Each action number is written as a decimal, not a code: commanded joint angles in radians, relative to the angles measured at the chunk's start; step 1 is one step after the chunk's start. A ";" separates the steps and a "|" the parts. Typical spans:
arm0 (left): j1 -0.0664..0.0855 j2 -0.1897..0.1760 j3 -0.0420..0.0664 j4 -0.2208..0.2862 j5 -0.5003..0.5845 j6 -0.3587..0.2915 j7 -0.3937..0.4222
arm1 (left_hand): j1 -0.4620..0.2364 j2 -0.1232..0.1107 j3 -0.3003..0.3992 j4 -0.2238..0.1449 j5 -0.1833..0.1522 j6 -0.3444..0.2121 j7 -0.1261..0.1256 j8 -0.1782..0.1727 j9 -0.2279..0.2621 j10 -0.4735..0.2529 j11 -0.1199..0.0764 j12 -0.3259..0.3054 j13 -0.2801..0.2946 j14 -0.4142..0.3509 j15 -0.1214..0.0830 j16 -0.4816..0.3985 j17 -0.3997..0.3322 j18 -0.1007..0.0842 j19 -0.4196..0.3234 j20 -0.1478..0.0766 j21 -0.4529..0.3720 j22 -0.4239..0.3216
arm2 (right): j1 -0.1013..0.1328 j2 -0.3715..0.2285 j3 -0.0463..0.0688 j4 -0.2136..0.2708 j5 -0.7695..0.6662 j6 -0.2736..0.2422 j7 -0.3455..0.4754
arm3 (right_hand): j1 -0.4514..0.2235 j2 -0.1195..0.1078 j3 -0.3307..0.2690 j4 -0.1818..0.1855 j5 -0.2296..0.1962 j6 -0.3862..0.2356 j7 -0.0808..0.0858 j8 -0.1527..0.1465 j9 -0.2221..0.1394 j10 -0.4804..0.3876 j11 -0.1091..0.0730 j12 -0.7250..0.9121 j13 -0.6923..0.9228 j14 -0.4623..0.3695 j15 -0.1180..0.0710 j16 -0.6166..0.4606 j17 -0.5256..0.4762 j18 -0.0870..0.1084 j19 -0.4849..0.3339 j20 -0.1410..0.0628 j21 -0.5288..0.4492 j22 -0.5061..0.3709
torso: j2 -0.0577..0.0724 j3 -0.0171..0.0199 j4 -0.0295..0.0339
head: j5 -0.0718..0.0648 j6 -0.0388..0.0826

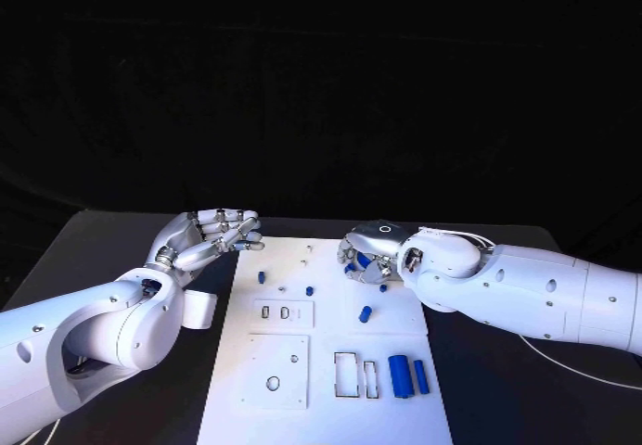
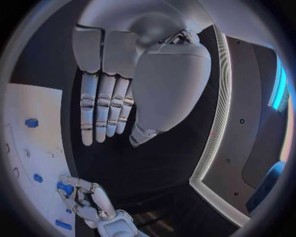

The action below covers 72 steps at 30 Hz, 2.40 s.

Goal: Assemble the parts on the task board

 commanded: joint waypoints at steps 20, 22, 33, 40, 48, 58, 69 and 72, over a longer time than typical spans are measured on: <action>0.002 -0.004 0.001 -0.003 -0.005 0.031 -0.020 | -0.005 -0.002 0.009 -0.002 -0.003 -0.006 0.009 -0.008 -0.001 0.000 0.004 -0.012 -0.001 -0.007 0.001 -0.006 0.005 0.011 0.010 -0.001 0.013 0.005 | -0.001 -0.010 0.000 0.018 -0.055 -0.062 -0.026 | 0.062 0.025 0.082 -0.036 -0.040 0.057 -0.020 0.039 0.034 0.081 -0.026 0.038 0.029 0.037 -0.016 0.050 0.046 -0.030 0.054 -0.012 0.094 0.139 | 0.016 -0.0064 0.0070 | -0.006 0.008; 0.002 -0.004 0.001 -0.003 -0.005 0.031 -0.020 | -0.005 -0.002 0.010 -0.002 -0.003 -0.006 0.009 -0.008 -0.001 0.000 0.004 -0.012 -0.001 -0.007 0.001 -0.006 0.006 0.011 0.010 -0.001 0.013 0.005 | -0.001 -0.011 0.000 0.022 -0.056 -0.089 -0.029 | 0.067 0.029 0.084 -0.040 -0.041 0.065 -0.023 0.045 0.040 0.090 -0.031 0.044 0.035 0.038 -0.020 0.053 0.048 -0.033 0.060 -0.016 0.102 0.152 | 0.017 -0.0071 0.0078 | -0.006 0.010; 0.002 -0.004 0.001 -0.003 -0.005 0.034 -0.023 | -0.004 -0.001 0.011 -0.003 -0.003 -0.006 0.009 -0.009 -0.001 0.000 0.004 -0.013 -0.001 -0.006 0.001 -0.005 0.007 0.011 0.010 -0.001 0.015 0.006 | 0.001 0.008 0.006 0.027 -0.082 -0.198 -0.073 | 0.074 0.033 0.084 -0.052 -0.042 0.071 -0.027 0.053 0.052 0.098 -0.036 0.053 0.047 0.038 -0.025 0.059 0.054 -0.037 0.069 -0.022 0.116 0.174 | 0.019 -0.0124 0.0131 | -0.007 0.024; 0.002 -0.003 0.001 -0.003 -0.005 0.036 -0.024 | -0.003 -0.001 0.012 -0.004 -0.003 -0.007 0.009 -0.009 -0.001 0.000 0.004 -0.013 -0.001 -0.006 0.001 -0.005 0.007 0.011 0.010 -0.001 0.016 0.006 | 0.004 0.044 0.009 0.006 -0.090 -0.226 -0.089 | 0.074 0.033 0.084 -0.053 -0.044 0.071 -0.027 0.054 0.053 0.098 -0.037 0.054 0.049 0.039 -0.025 0.062 0.058 -0.038 0.071 -0.022 0.119 0.179 | 0.024 -0.0145 0.0161 | -0.006 0.030; 0.003 -0.001 0.001 -0.001 -0.005 0.039 -0.025 | -0.003 0.000 0.013 -0.004 -0.003 -0.007 0.009 -0.009 -0.001 0.000 0.004 -0.014 -0.001 -0.006 0.001 -0.005 0.008 0.011 0.010 -0.002 0.017 0.007 | 0.006 0.090 0.011 -0.035 -0.093 -0.249 -0.088 | 0.073 0.033 0.084 -0.053 -0.046 0.070 -0.027 0.054 0.055 0.097 -0.036 0.054 0.051 0.039 -0.025 0.063 0.058 -0.039 0.072 -0.023 0.120 0.181 | 0.028 -0.0181 0.0216 | -0.007 0.029; 0.012 -0.002 0.001 0.002 -0.005 0.041 -0.028 | -0.002 -0.001 0.014 -0.005 -0.004 -0.008 0.010 -0.010 -0.001 -0.002 0.004 -0.016 -0.002 -0.006 0.001 -0.005 0.009 0.011 0.009 -0.002 0.018 0.007 | 0.006 0.134 0.011 -0.072 -0.093 -0.268 -0.081 | 0.070 0.033 0.083 -0.053 -0.047 0.068 -0.026 0.053 0.057 0.094 -0.035 0.053 0.052 0.040 -0.024 0.064 0.060 -0.039 0.072 -0.023 0.121 0.182 | 0.037 -0.0233 0.0315 | -0.011 0.032; 0.018 -0.003 0.001 0.002 -0.005 0.043 -0.030 | -0.002 -0.001 0.014 -0.006 -0.004 -0.009 0.010 -0.011 -0.001 -0.003 0.005 -0.017 -0.002 -0.007 0.001 -0.005 0.010 0.010 0.009 -0.002 0.019 0.008 | 0.006 0.146 0.011 -0.074 -0.094 -0.292 -0.077 | 0.069 0.033 0.083 -0.052 -0.047 0.067 -0.026 0.053 0.057 0.093 -0.035 0.053 0.053 0.040 -0.024 0.065 0.061 -0.039 0.073 -0.023 0.123 0.185 | 0.042 -0.0255 0.0332 | -0.009 0.034; 0.018 -0.003 0.001 0.002 -0.005 0.043 -0.030 | -0.001 -0.001 0.015 -0.006 -0.004 -0.009 0.010 -0.011 -0.001 -0.004 0.005 -0.018 -0.002 -0.007 0.002 -0.006 0.010 0.010 0.008 -0.002 0.019 0.008 | 0.006 0.150 0.011 -0.079 -0.096 -0.289 -0.076 | 0.069 0.033 0.083 -0.052 -0.047 0.067 -0.026 0.053 0.057 0.093 -0.035 0.053 0.053 0.040 -0.024 0.065 0.061 -0.039 0.073 -0.023 0.123 0.185 | 0.043 -0.0258 0.0330 | -0.008 0.035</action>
